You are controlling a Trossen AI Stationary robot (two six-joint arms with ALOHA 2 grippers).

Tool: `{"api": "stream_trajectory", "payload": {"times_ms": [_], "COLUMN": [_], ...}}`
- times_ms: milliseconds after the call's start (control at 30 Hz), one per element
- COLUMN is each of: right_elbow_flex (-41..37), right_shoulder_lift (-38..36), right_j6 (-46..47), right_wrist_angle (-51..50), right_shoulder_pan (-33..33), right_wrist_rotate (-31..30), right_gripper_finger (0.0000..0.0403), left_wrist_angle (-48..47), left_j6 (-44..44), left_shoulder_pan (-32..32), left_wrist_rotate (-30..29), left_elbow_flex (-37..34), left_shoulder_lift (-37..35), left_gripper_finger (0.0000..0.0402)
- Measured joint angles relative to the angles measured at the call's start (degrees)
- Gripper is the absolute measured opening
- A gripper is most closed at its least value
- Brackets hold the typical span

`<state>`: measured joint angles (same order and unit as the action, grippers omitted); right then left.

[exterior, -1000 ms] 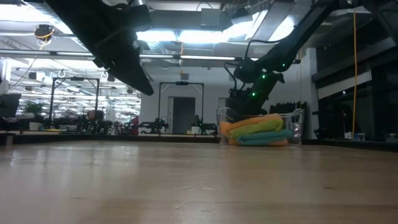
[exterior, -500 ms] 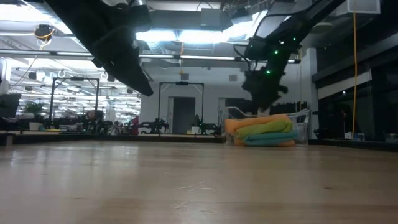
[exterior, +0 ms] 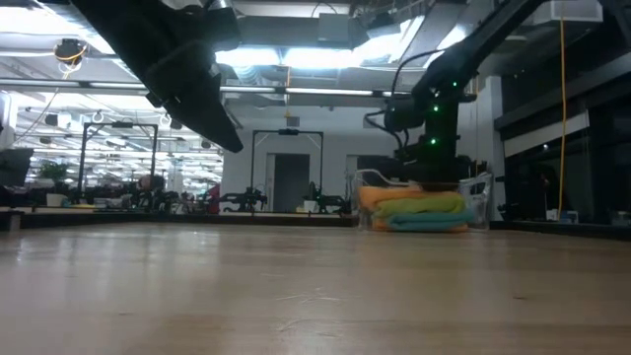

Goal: Fold microfiber towels
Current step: Return to Home Position

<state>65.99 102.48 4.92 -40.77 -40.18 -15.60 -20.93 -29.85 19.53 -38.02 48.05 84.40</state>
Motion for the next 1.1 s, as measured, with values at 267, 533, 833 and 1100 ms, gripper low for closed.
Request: {"api": "stream_trajectory", "payload": {"times_ms": [267, 533, 833, 1100], "right_elbow_flex": [6.19, 11.19, 10.25, -6.25], "right_shoulder_lift": [-4.29, -13.20, -21.03, -38.63], "right_j6": [-2.18, 1.50, 7.59, 7.62], "right_wrist_angle": [-9.86, -17.36, -18.63, -10.15], "right_shoulder_pan": [-0.02, 2.39, 6.89, 16.62], "right_wrist_rotate": [-1.90, 1.10, 10.20, 13.47], "right_gripper_finger": [0.0225, 0.0225, 0.0225, 0.0225], "left_wrist_angle": [0.00, 0.00, 1.08, -5.53], "left_j6": [0.00, 0.01, -0.06, 1.99], "left_shoulder_pan": [0.00, 0.00, 0.00, 0.38], "left_wrist_rotate": [-0.02, -0.02, 0.04, 0.95], "left_elbow_flex": [0.00, 0.00, 0.00, 0.08], "left_shoulder_lift": [0.00, 0.00, 0.00, -9.62], "left_gripper_finger": [0.0157, 0.0157, 0.0157, 0.0157]}}
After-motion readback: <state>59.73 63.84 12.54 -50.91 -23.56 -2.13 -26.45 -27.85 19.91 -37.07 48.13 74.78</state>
